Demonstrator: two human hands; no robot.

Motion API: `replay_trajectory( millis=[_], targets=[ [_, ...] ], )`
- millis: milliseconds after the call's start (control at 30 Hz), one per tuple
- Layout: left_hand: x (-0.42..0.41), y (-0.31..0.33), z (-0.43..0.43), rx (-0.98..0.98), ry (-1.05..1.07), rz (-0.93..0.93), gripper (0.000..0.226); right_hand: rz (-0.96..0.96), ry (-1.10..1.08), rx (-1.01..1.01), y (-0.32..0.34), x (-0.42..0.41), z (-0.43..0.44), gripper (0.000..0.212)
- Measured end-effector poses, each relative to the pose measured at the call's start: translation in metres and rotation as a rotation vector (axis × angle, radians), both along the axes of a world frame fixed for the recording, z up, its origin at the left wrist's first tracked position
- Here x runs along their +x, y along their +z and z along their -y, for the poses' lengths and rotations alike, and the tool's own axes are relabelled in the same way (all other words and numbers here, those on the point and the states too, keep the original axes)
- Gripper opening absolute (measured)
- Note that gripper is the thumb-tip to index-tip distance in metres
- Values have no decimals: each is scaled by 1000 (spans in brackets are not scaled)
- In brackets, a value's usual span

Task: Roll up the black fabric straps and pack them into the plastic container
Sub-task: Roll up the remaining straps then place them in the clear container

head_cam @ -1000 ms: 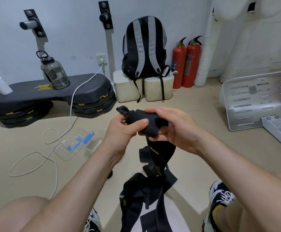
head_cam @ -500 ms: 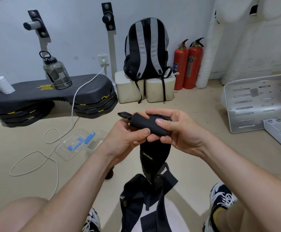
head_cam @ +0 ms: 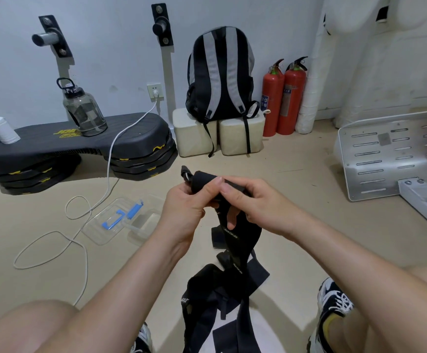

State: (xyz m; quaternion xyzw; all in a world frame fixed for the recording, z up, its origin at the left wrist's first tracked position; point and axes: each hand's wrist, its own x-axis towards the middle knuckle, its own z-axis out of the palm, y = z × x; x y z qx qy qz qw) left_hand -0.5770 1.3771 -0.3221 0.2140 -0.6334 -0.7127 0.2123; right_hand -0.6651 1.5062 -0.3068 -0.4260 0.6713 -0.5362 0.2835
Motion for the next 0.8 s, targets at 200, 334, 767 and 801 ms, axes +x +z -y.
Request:
replay_trajectory(
  millis=[200, 334, 767, 801],
  targets=[
    [1, -2, -6, 85, 1, -20, 14, -136, -1, 15, -3, -1, 2, 28],
    [3, -3, 1, 145, -50, 34, 29, -193, 6, 23, -5, -3, 1, 26],
    [-1, -2, 16, 125, -162, -85, 30, -169, 51, -24, 1, 1, -1, 32],
    [-1, -2, 16, 68, -167, -102, 30, -140, 43, -10, 2, 0, -2, 35]
  ],
)
